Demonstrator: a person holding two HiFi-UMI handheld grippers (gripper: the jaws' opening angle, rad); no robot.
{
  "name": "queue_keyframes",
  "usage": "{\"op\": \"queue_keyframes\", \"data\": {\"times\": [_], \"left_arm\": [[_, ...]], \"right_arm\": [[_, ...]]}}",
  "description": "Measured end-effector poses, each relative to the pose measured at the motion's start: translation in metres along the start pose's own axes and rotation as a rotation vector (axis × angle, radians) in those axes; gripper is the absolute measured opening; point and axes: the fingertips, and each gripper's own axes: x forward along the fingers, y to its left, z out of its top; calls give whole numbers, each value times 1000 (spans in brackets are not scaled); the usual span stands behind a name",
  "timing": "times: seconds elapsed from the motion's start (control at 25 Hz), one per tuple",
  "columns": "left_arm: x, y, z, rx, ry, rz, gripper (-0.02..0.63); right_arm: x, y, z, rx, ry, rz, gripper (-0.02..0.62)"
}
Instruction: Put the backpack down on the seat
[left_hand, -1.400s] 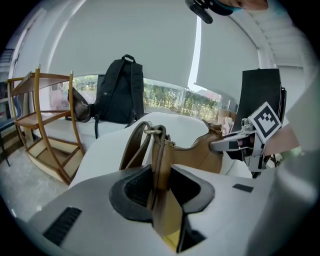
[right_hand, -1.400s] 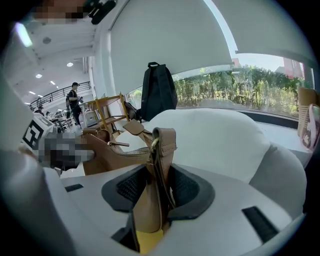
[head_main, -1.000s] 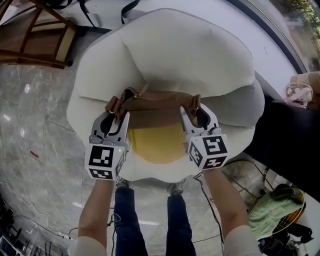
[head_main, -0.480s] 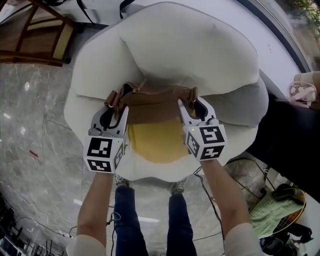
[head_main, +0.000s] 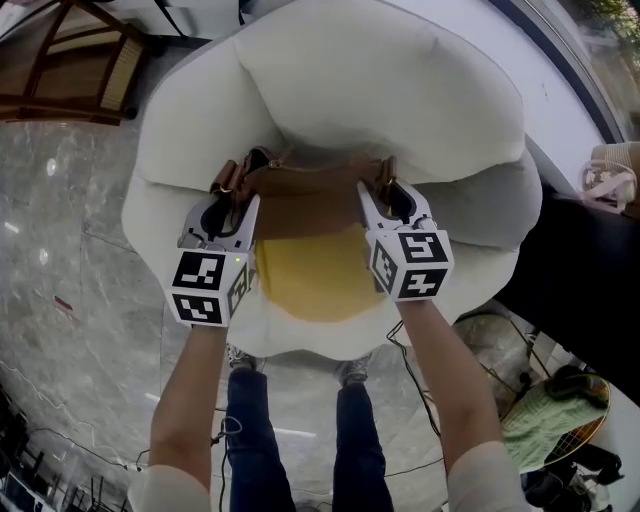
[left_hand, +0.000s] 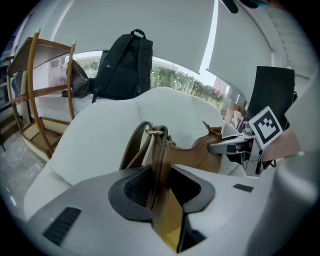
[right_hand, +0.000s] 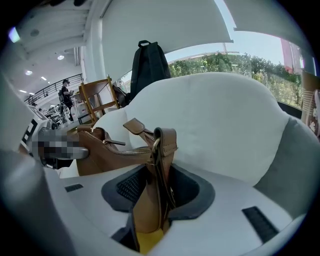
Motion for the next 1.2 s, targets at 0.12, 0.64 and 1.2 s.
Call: {"op": "queue_keyframes", "data": {"times": [0.12,0.64,1.2], "left_arm": [[6,2,1,2,4,-2,115],[26,2,12,-59,-16,-48,142],[-5,7,2,-132,-46,-8,207]], "right_arm": [[9,-6,-2,18,9,-16,166],[15,-34,1,176,0,-108,231],[-26,-29,-3,164,-8,-79,238]]}}
